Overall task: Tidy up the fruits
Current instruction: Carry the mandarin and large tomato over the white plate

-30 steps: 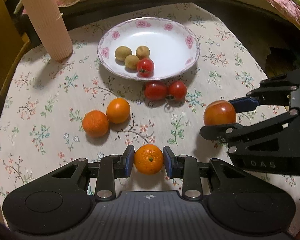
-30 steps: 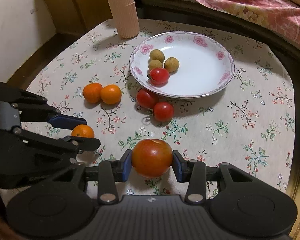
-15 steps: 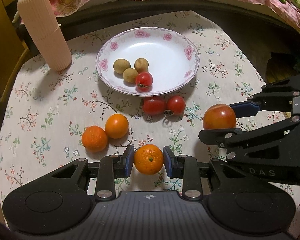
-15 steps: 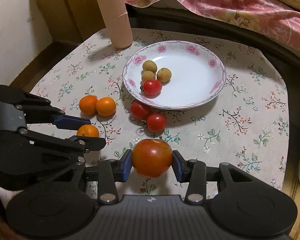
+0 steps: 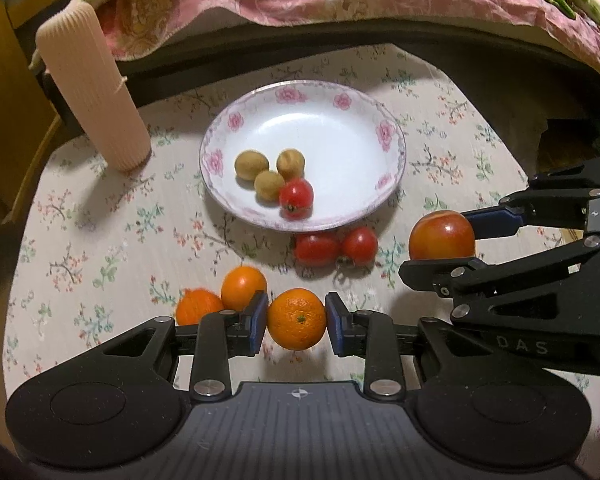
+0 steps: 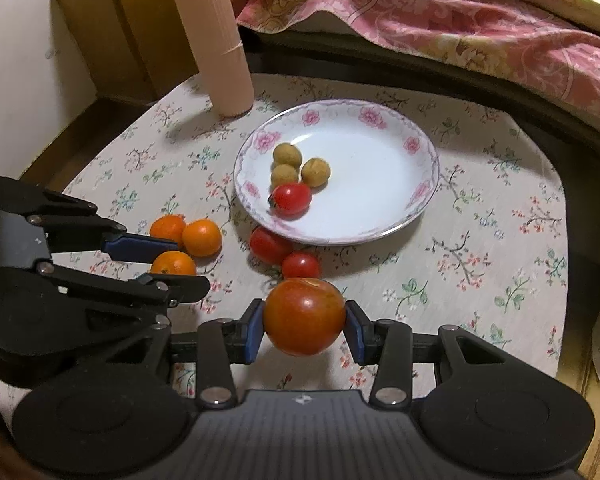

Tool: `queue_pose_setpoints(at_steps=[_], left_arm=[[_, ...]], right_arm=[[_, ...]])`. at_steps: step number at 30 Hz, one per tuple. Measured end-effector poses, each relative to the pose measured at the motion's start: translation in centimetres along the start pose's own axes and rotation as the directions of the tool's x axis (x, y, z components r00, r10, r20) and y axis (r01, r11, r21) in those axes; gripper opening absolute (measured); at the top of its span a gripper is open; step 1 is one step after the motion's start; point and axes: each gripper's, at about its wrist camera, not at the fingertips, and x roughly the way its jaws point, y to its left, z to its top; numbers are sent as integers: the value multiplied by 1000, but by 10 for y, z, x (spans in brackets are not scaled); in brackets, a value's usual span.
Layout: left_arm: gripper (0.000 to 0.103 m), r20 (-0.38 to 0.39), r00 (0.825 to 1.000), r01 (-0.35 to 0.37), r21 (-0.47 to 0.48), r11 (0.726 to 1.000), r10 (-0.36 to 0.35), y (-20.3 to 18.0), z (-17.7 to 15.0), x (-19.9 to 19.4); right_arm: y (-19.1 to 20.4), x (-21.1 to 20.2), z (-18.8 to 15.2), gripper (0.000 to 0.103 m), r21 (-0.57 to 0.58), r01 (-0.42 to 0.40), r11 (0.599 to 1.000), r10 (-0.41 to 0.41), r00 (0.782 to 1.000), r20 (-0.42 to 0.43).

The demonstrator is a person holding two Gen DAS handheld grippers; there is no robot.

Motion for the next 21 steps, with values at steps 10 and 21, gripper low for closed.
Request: queue_pose_setpoints(at_steps=[10,21], left_arm=[[38,27,999,-17,2,1000,17,2,20,1],[37,48,998,-49,-17,999,50,10,36,6]], right_arm=[[-12,-2,17,42,31,24,999,-24,999,31],[-19,5,35,42,48,39,998,-42,998,55]])
